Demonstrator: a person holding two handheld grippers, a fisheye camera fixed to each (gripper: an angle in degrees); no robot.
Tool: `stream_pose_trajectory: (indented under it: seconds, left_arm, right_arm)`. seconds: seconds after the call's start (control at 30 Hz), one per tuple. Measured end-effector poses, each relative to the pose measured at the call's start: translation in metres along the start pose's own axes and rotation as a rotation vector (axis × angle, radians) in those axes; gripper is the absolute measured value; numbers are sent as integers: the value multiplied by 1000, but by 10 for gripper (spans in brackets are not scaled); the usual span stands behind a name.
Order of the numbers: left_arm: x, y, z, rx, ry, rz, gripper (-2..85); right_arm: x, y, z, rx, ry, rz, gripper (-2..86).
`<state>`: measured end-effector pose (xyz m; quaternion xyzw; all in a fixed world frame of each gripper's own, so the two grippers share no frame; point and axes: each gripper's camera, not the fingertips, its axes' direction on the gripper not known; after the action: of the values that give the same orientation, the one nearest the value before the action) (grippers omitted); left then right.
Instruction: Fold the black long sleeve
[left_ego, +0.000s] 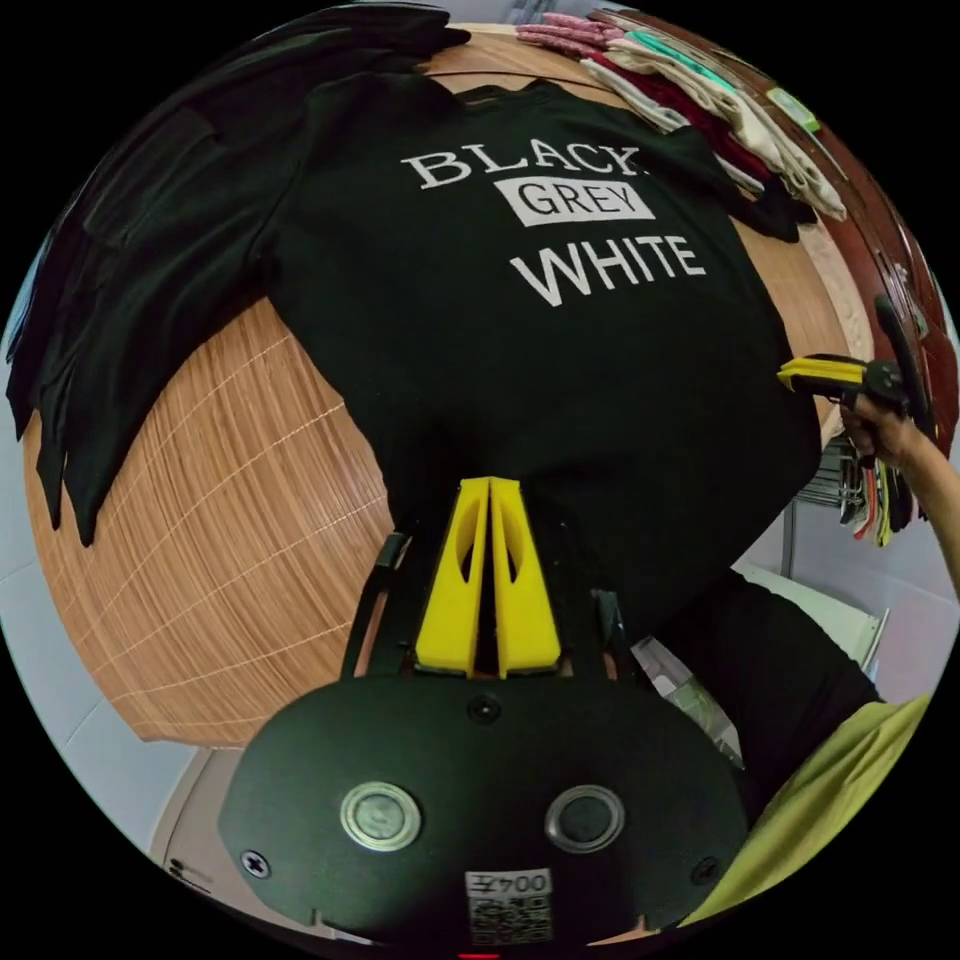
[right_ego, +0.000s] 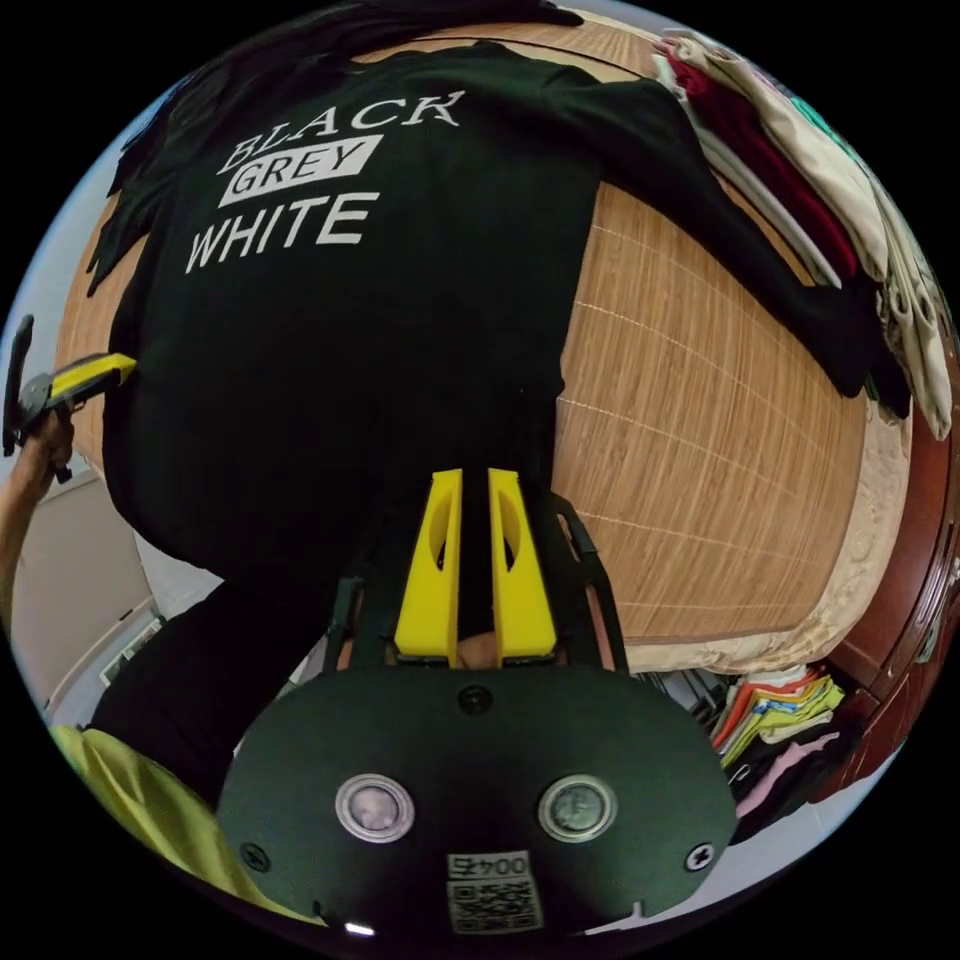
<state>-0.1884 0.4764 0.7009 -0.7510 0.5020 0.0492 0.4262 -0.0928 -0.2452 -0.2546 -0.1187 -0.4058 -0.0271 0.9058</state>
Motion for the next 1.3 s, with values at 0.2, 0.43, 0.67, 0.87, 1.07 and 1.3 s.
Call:
stream_pose_trajectory:
  seconds: [0.2, 0.43, 0.67, 0.87, 1.07, 1.3]
  left_arm:
    - [1, -13, -23, 10, 31, -78, 4]
    - [89, -67, -36, 33, 11, 150, 1]
    - [129, -111, -5, -113, -26, 127, 2]
    - [136, -118, -10, -134, -11, 80, 2]
    - [157, -123, -16, -144, -71, 69, 1]
    - [168, -130, -22, -161, -78, -11, 2]
  right_arm:
    - [5, 6, -13, 19, 8, 11, 43]
    - [21, 16, -32, 50, -44, 53, 39]
    - [61, 32, -65, 125, -208, 81, 44]
    - [183, 46, -115, 355, -183, 385, 74]
    - [320, 29, -146, 415, -31, 477, 111]
    - [405, -22, -156, 337, 93, 348, 133]
